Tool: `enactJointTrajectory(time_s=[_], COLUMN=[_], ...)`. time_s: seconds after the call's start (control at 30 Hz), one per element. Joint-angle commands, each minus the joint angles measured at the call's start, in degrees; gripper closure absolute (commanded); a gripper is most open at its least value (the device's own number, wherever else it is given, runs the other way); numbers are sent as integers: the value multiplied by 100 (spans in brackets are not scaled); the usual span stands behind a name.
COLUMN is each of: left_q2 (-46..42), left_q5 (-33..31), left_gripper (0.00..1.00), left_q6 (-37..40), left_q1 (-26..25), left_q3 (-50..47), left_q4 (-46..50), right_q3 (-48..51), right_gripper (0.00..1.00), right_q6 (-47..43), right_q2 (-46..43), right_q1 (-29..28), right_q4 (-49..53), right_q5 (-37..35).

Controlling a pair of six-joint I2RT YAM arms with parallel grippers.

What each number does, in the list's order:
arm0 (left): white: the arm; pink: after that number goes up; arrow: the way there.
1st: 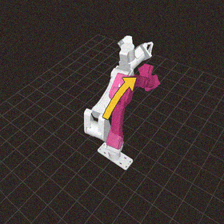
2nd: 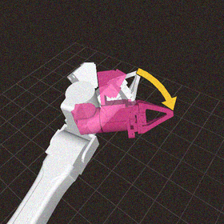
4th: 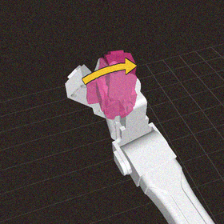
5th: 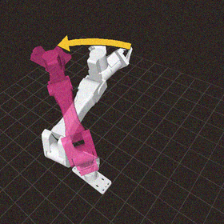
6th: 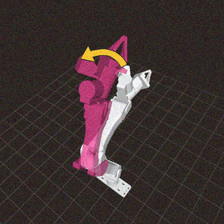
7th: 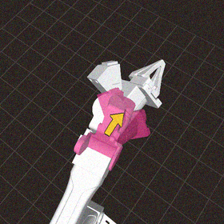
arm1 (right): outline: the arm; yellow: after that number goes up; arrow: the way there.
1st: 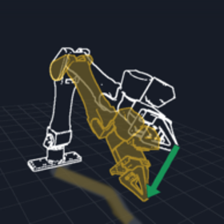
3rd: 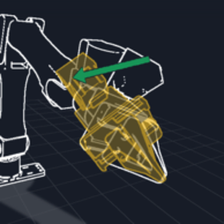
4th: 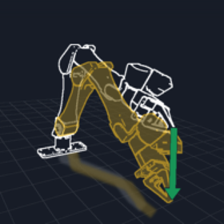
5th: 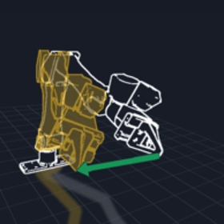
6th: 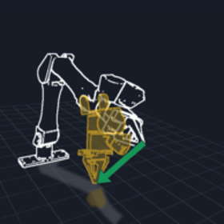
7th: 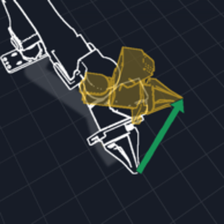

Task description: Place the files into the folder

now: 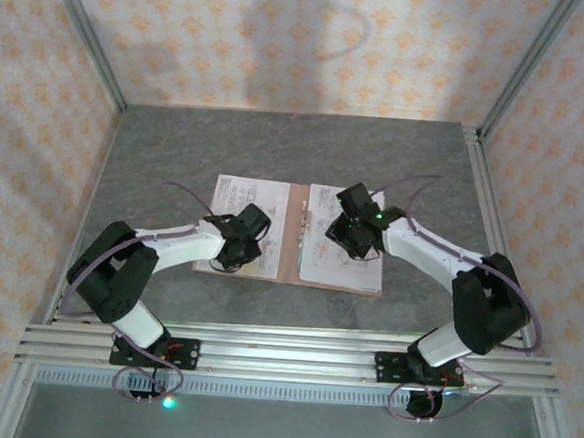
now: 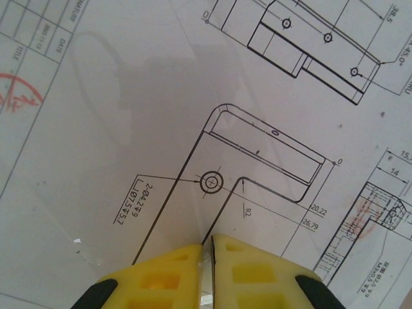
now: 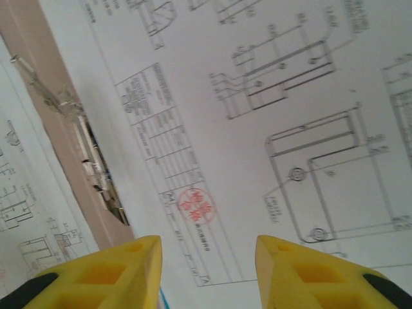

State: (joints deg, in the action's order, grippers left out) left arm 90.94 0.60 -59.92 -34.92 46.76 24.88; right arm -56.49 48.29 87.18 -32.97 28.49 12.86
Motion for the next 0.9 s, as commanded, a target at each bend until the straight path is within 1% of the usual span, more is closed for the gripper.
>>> enactJointTrajectory(time_s=[0.0, 0.1, 0.2, 0.3, 0.47, 0.7, 0.87], left_q2=[239, 316, 335, 353, 366, 337, 276], left_q5=[99, 94, 81, 72, 72, 91, 61], left_gripper=[89, 89, 90, 89, 90, 90, 90], left_q6=[-13, -102, -219, -316, -450, -667, -843], left_q1=[-208, -356, -503, -601, -708, -753, -771], left_q3=[-115, -123, -146, -161, -171, -251, -347], left_q4=[-111, -172, -224, -281, -343, -449, -533], right_q3=[-486, -1124, -1901, -2733, -3725, -4845, -5251], right_gripper=[59, 66, 78, 86, 92, 94, 95], right_q6=[-338, -671, -1006, -1333, -1699, -2072, -2201], right_q2=[312, 778, 1413, 2030, 2797, 3680, 4123], right_q1=[-43, -45, -39, -34, 128, 369, 370], right_q4=[136, 188, 485, 754, 1026, 1409, 1613], right_q5=[-201, -174, -311, -502, -612, -385, -261])
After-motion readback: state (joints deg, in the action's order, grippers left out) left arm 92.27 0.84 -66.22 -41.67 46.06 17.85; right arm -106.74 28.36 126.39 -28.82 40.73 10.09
